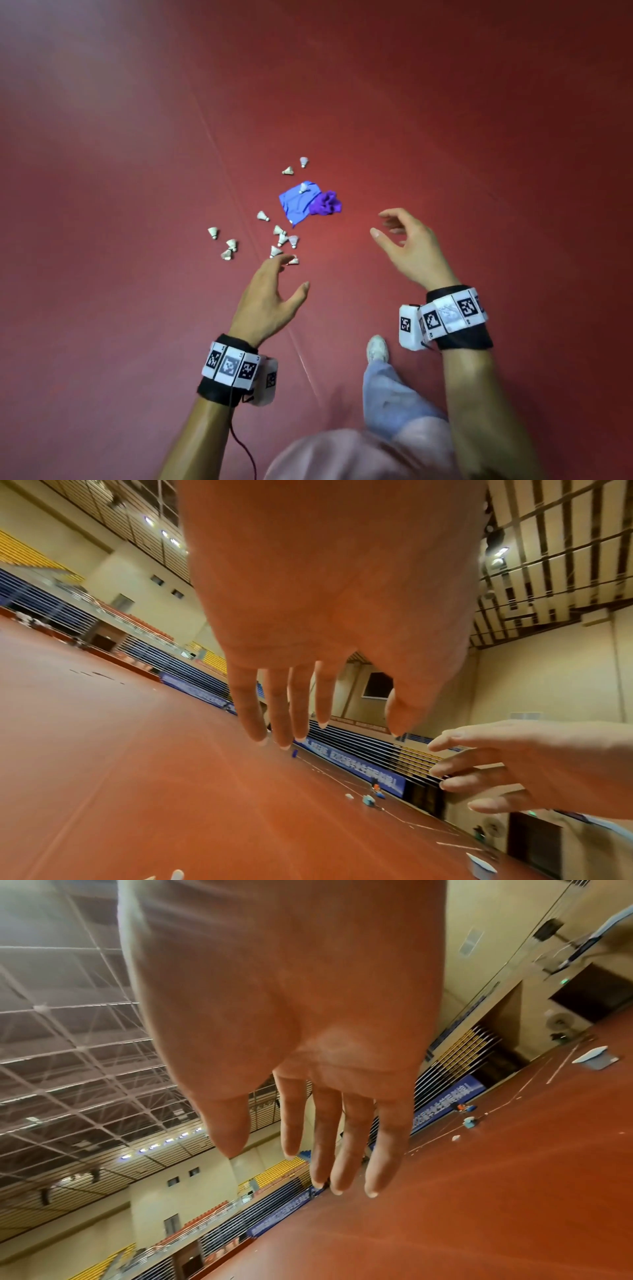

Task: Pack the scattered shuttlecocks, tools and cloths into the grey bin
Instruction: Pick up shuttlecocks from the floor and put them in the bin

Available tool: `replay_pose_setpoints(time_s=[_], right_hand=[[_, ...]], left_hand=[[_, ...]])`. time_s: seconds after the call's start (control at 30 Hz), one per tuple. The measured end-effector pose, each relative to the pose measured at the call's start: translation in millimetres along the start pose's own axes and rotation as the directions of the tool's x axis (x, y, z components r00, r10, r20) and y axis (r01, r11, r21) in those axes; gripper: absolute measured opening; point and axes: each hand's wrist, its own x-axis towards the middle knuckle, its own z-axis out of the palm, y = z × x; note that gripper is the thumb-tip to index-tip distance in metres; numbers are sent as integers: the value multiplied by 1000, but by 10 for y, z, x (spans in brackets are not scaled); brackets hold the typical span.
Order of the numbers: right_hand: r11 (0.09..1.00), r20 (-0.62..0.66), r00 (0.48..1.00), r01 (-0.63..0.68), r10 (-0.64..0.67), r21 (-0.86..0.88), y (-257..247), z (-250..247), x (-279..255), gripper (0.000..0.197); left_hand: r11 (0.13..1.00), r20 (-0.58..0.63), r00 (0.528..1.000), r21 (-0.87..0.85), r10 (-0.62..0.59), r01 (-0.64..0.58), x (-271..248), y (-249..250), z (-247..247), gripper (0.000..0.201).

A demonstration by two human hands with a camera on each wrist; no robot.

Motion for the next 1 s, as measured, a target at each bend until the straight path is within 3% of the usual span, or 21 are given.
replay_pose_setpoints(time_s=[0.13, 0.3, 0.63, 0.83, 1.0], right_hand=[[996, 67, 994, 81, -82, 25, 39, 110, 1218, 26], [995, 149, 984, 88, -94, 47, 79, 312, 2499, 26], [999, 401, 915, 45, -34, -18, 153, 1555, 4048, 31], [995, 437, 896, 96, -72, -32, -80, 2527, 5053, 30], [997, 417, 909, 51, -26, -51, -231, 3266, 5809, 29]], left_hand=[[997, -100, 994, 61, -40, 47, 848, -76, -47, 59], [981, -149, 984, 151, -100, 123, 1815, -179, -182, 61], [917, -194, 920, 146, -341, 371, 2583, -1222, -545, 67], [920, -177, 927, 156, -332, 359, 3764, -2272, -1015, 66], [935, -57, 968, 252, -244, 250, 5139, -3007, -1524, 69]])
